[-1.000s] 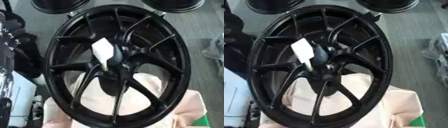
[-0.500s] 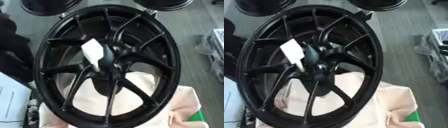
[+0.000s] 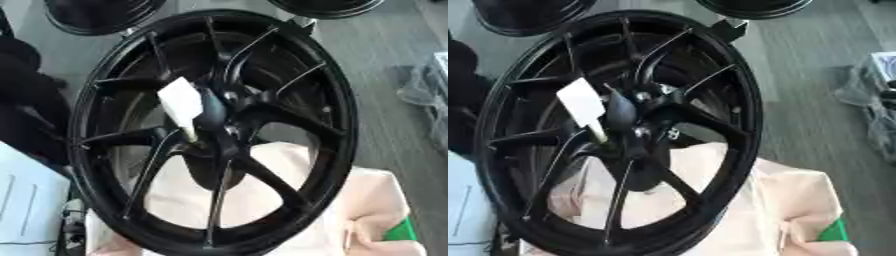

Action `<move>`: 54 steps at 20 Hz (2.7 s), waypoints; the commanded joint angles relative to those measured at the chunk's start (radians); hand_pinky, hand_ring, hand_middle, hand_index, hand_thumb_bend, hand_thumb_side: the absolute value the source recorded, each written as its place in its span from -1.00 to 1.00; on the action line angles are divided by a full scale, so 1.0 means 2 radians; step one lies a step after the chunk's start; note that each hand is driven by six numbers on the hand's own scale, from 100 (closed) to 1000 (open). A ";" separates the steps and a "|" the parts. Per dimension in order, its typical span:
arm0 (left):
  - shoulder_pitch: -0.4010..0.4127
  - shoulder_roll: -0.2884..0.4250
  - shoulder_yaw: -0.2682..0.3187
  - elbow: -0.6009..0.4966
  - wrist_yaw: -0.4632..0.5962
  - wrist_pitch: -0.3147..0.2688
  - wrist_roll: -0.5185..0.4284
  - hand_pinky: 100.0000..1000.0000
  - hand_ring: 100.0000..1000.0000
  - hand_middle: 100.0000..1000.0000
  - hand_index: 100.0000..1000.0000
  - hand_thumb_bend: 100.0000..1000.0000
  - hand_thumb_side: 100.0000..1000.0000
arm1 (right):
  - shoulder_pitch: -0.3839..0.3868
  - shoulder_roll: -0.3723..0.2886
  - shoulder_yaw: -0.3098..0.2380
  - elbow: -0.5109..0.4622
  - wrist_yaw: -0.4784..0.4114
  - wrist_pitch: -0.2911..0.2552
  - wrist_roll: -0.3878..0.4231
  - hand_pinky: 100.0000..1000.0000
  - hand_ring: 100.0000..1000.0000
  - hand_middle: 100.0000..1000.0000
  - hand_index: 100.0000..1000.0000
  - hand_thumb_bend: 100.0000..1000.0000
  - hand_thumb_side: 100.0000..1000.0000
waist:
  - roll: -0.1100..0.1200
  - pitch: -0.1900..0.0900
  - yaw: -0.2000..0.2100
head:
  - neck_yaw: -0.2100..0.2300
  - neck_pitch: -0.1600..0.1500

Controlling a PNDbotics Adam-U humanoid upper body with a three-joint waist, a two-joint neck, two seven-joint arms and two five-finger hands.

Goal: Pull the pin out of the wheel hub.

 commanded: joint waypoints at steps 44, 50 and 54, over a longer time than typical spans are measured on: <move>-0.198 0.005 -0.247 0.018 -0.178 -0.010 -0.331 0.62 0.60 0.58 0.77 0.33 -0.06 | 0.003 -0.027 0.012 -0.001 0.014 0.006 0.021 0.37 0.25 0.14 0.42 -1.00 0.28 | 0.013 -0.020 -0.005 | -0.004 0.015; -0.195 -0.016 -0.260 0.055 -0.227 -0.023 -0.331 0.59 0.58 0.54 0.78 0.40 -0.16 | 0.001 -0.026 0.015 0.000 0.015 0.007 0.024 0.37 0.25 0.14 0.42 -1.00 0.28 | 0.012 -0.019 -0.007 | -0.003 0.015; -0.190 -0.025 -0.264 0.073 -0.249 -0.025 -0.323 0.55 0.55 0.51 0.76 0.36 -0.16 | 0.000 -0.026 0.017 0.000 0.016 0.008 0.026 0.37 0.25 0.15 0.42 -1.00 0.28 | 0.012 -0.019 -0.008 | -0.004 0.016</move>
